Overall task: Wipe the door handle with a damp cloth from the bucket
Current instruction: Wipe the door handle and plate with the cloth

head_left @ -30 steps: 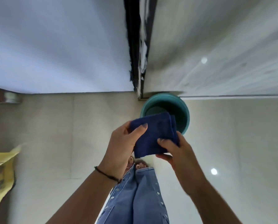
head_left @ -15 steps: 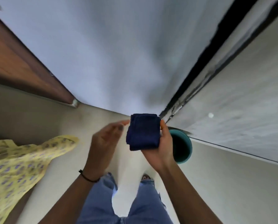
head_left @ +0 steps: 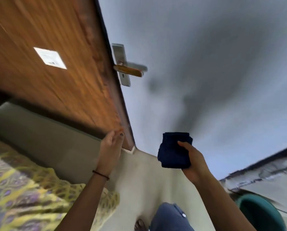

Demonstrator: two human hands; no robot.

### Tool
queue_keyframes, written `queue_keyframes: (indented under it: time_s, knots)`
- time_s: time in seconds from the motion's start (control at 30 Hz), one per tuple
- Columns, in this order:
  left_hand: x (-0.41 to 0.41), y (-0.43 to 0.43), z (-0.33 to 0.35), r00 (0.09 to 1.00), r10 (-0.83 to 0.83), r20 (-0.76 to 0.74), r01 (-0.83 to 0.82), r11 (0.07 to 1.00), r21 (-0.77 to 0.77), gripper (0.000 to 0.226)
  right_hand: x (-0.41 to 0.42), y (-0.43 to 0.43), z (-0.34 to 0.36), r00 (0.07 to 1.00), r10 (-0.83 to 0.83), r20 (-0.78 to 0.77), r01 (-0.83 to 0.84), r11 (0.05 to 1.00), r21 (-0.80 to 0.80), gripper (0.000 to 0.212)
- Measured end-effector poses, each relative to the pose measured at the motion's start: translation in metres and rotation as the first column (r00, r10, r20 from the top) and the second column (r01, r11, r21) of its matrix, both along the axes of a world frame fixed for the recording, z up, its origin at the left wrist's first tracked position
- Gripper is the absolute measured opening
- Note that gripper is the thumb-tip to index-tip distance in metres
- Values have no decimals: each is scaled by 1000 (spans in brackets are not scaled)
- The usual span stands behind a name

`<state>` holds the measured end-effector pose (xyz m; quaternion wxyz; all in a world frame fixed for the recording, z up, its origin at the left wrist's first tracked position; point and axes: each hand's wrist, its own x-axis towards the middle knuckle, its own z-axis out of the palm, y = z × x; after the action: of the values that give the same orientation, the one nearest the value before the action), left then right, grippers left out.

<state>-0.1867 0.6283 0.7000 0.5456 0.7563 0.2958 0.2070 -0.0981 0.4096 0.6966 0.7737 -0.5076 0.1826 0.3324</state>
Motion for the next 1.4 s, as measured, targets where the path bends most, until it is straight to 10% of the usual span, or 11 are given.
queue_keyframes:
  time_s: [0.17,0.33,0.5,0.63,0.83,1.03,1.23,1.4]
  knots:
    - [55,84,29,1000,-8,20,7,998,66,35,45,94,47,908,-35,417,84,992,-99,23]
    - [116,148,42,995,-5,103,-28,949,314,52,102,181,100,488,-87,868,363,925,-112,18]
    - [159,189,48,978,-26,208,-79,872,483,66,144,258,101,127,42,991,515,851,-102,39]
    - [187,219,42,971,-48,233,-107,786,608,72,162,307,63,-138,551,823,648,679,-346,35]
    - [211,270,25,966,-132,223,-111,567,816,72,152,339,35,76,840,537,627,378,-681,55]
    - [226,306,17,917,-336,215,-72,391,918,82,161,340,40,212,873,440,721,164,-673,40]
    - [234,317,9,885,-402,233,-99,327,940,80,157,361,31,284,749,599,796,165,-583,31]
    - [239,324,6,873,-424,242,-118,300,947,84,158,367,39,267,864,428,770,76,-633,30]
